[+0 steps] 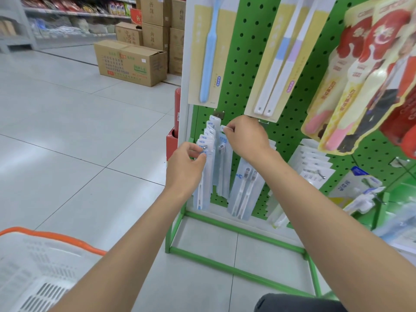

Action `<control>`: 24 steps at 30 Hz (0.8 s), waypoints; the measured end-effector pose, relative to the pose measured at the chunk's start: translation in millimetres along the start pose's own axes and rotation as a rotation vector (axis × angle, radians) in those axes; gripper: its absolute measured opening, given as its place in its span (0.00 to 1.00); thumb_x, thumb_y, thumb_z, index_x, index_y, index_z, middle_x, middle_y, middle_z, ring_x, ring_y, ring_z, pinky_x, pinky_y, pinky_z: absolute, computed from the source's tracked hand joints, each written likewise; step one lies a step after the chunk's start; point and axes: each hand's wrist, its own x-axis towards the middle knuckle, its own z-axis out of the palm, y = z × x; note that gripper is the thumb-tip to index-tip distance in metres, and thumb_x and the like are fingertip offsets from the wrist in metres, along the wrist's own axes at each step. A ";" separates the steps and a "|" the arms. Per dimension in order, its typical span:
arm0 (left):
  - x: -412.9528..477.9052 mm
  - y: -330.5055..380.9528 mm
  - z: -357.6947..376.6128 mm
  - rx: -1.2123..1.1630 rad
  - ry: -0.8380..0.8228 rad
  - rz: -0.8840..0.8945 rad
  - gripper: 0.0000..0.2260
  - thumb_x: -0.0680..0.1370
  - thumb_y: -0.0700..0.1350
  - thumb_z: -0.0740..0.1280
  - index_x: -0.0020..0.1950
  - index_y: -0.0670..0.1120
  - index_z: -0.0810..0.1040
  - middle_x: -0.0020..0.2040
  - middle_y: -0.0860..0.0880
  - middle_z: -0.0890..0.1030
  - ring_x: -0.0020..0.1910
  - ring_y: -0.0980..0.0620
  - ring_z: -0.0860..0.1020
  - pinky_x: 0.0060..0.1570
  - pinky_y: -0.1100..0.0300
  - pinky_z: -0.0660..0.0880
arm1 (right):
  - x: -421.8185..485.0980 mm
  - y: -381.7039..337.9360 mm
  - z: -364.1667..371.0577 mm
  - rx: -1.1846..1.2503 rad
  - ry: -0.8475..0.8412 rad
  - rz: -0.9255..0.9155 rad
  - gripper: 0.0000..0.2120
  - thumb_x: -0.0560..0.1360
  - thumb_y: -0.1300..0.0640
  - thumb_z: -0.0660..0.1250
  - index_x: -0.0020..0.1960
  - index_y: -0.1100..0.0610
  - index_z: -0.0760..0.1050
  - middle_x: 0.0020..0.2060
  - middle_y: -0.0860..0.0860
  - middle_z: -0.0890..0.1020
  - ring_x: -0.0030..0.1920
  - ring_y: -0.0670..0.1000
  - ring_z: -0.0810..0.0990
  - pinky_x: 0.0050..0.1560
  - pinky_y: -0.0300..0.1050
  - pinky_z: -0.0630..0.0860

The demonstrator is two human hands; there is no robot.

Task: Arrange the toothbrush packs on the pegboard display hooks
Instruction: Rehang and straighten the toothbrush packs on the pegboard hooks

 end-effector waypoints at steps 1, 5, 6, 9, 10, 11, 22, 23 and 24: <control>0.1 0.0 0.2 0.000 -0.001 0.001 0.02 0.79 0.44 0.67 0.50 0.49 0.77 0.47 0.53 0.80 0.43 0.54 0.77 0.40 0.61 0.70 | 2.6 0.5 1.6 0.015 -0.021 0.003 0.22 0.80 0.58 0.61 0.28 0.56 0.60 0.24 0.51 0.62 0.26 0.52 0.60 0.28 0.43 0.57; 1.0 0.0 -1.4 -0.007 0.005 -0.001 0.02 0.79 0.44 0.67 0.50 0.48 0.77 0.46 0.55 0.79 0.42 0.57 0.76 0.39 0.64 0.70 | 12.3 0.9 7.8 0.063 -0.063 0.003 0.18 0.80 0.57 0.62 0.32 0.58 0.66 0.26 0.53 0.65 0.29 0.53 0.62 0.32 0.42 0.61; 1.3 0.1 -1.8 -0.007 0.009 -0.001 0.02 0.79 0.44 0.67 0.50 0.48 0.77 0.45 0.56 0.78 0.41 0.58 0.76 0.39 0.65 0.70 | 14.0 0.7 8.2 0.075 -0.071 0.005 0.16 0.80 0.57 0.62 0.34 0.58 0.68 0.28 0.54 0.66 0.30 0.53 0.63 0.33 0.42 0.62; 1.9 0.5 -2.7 0.001 0.019 0.000 0.02 0.79 0.43 0.67 0.50 0.49 0.78 0.44 0.57 0.78 0.41 0.61 0.75 0.39 0.65 0.70 | 17.0 0.0 7.3 0.115 -0.077 0.009 0.15 0.80 0.58 0.62 0.37 0.64 0.72 0.31 0.55 0.68 0.33 0.53 0.65 0.33 0.41 0.61; 1.9 0.4 -3.0 0.004 0.022 -0.002 0.01 0.79 0.43 0.67 0.50 0.49 0.78 0.45 0.58 0.78 0.41 0.61 0.75 0.40 0.65 0.70 | 18.0 0.0 7.4 0.132 -0.073 0.010 0.15 0.80 0.58 0.63 0.40 0.68 0.74 0.31 0.56 0.69 0.33 0.52 0.66 0.33 0.41 0.61; 1.8 0.3 -3.5 0.006 0.022 -0.004 0.01 0.79 0.43 0.67 0.49 0.49 0.78 0.45 0.58 0.78 0.41 0.62 0.75 0.40 0.65 0.71 | 18.8 -0.2 7.1 0.146 -0.071 0.011 0.14 0.80 0.58 0.63 0.43 0.69 0.75 0.32 0.56 0.69 0.33 0.52 0.66 0.32 0.41 0.61; 0.4 -0.1 -6.7 0.012 0.019 -0.010 0.02 0.79 0.43 0.66 0.49 0.50 0.77 0.45 0.57 0.78 0.42 0.60 0.76 0.39 0.64 0.70 | 25.5 -4.4 14.4 0.354 -0.064 0.085 0.02 0.77 0.60 0.65 0.48 0.57 0.76 0.43 0.54 0.83 0.45 0.54 0.83 0.47 0.47 0.80; 0.3 -0.2 -6.9 0.012 0.018 -0.011 0.02 0.79 0.43 0.66 0.49 0.49 0.77 0.45 0.57 0.78 0.42 0.60 0.76 0.39 0.64 0.70 | 25.3 -5.0 15.2 0.358 -0.058 0.084 0.01 0.77 0.60 0.65 0.47 0.57 0.75 0.42 0.53 0.83 0.44 0.54 0.83 0.48 0.50 0.81; 0.2 -0.2 -7.0 0.012 0.018 -0.012 0.02 0.79 0.43 0.66 0.49 0.49 0.78 0.45 0.57 0.78 0.41 0.60 0.76 0.39 0.64 0.70 | 25.1 -5.7 15.6 0.365 -0.058 0.083 0.02 0.77 0.61 0.64 0.47 0.57 0.75 0.41 0.53 0.83 0.44 0.54 0.83 0.49 0.52 0.81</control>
